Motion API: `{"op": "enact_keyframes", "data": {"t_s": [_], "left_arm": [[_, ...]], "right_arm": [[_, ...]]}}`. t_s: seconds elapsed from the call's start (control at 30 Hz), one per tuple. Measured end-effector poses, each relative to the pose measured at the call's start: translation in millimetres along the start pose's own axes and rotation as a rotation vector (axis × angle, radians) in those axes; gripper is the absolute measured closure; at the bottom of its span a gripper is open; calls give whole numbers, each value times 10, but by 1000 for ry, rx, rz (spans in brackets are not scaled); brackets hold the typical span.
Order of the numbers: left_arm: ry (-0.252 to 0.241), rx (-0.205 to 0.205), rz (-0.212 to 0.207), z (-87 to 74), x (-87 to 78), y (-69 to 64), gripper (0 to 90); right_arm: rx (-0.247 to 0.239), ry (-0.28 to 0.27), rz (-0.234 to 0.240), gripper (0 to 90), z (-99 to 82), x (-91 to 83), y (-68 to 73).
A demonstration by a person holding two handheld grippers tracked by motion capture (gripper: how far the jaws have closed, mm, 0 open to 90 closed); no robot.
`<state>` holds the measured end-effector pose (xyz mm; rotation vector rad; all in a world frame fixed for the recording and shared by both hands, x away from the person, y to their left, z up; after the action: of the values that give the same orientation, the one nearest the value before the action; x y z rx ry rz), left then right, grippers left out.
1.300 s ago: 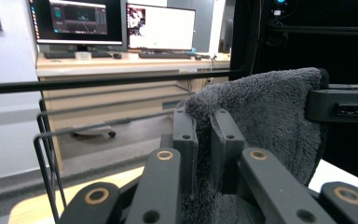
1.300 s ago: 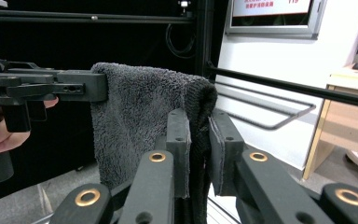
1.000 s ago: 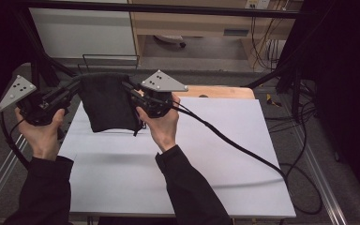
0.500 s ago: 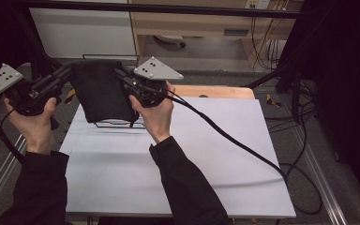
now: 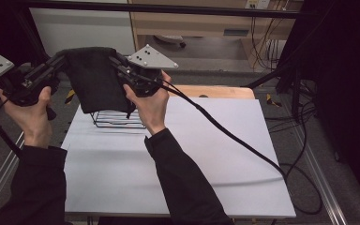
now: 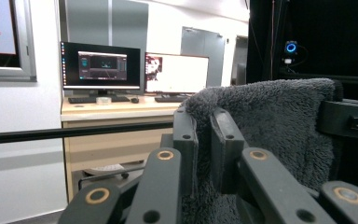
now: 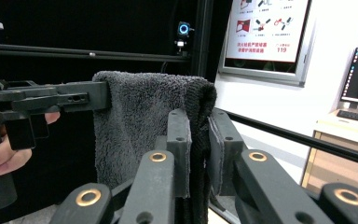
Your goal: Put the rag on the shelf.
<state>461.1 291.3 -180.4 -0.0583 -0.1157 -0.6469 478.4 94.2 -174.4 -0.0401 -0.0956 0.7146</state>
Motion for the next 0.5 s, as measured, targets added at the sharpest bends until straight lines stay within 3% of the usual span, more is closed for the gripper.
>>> {"op": "enact_keyframes", "data": {"t_s": [0.5], "left_arm": [[-36,2,15,200,67,98,820]], "right_arm": [[4,-28,-5,810,203,125,-11]]}}
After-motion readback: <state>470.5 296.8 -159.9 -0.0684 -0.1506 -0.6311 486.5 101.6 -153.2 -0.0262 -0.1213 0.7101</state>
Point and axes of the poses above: each handheld gripper's, and its own axes: x roughly forward along the jaws, z roughly out of its top, y roughly to its left, the point moved 7 cm from there along x, roughly forward along the jaws, and after that the axes turned 8 degrees about -z, right-handed, at the moved point
